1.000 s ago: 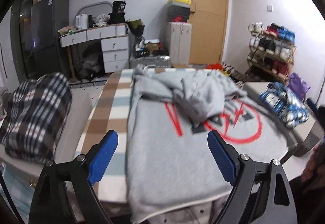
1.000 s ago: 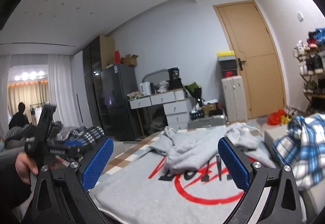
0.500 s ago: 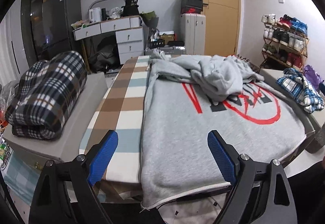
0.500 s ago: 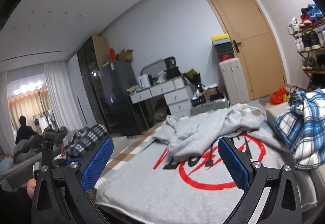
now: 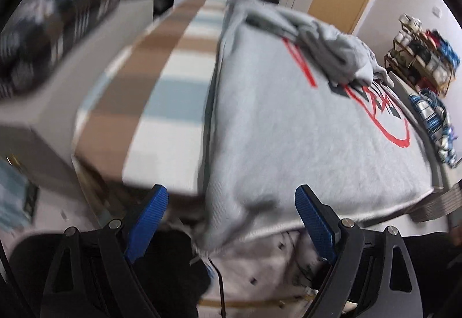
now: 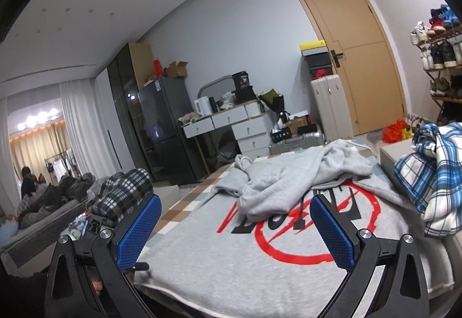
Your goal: Fold large clothes
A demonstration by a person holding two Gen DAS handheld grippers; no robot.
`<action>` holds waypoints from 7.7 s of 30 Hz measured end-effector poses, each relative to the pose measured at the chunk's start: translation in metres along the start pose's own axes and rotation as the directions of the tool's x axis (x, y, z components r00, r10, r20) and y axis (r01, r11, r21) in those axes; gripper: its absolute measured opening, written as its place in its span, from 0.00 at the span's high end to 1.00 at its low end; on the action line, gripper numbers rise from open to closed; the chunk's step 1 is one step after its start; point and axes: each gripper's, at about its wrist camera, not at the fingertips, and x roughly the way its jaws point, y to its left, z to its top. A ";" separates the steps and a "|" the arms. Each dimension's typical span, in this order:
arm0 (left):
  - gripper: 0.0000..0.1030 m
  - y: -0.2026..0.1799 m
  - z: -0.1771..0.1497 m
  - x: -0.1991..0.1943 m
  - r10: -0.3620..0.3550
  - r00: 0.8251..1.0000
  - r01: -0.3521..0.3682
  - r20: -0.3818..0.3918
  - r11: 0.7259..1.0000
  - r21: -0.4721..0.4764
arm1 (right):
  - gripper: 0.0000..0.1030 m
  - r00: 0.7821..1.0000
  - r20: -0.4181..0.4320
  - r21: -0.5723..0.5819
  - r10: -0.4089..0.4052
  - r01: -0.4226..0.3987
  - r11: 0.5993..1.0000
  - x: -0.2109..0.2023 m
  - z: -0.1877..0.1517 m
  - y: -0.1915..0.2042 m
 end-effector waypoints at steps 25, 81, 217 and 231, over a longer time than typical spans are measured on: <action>0.15 0.015 -0.008 -0.015 -0.607 0.794 0.587 -0.033 0.780 -0.219 | 0.00 0.995 0.078 0.105 0.068 -0.076 0.992 -0.020 0.009 -0.018; 0.96 0.008 -0.009 -0.015 -0.545 0.838 0.532 0.012 0.812 -0.241 | 0.00 0.871 -0.491 0.629 -0.011 0.363 0.688 -0.042 -0.063 -0.192; 0.99 0.014 0.019 -0.015 -0.469 0.883 0.447 -0.019 0.852 -0.275 | 0.90 0.869 -0.310 -0.063 -0.385 0.385 0.921 -0.002 0.007 -0.109; 0.48 0.020 0.019 -0.002 -0.482 0.875 0.443 -0.042 0.832 -0.333 | 0.85 0.776 -0.552 0.183 -0.304 0.469 0.864 0.040 -0.017 -0.175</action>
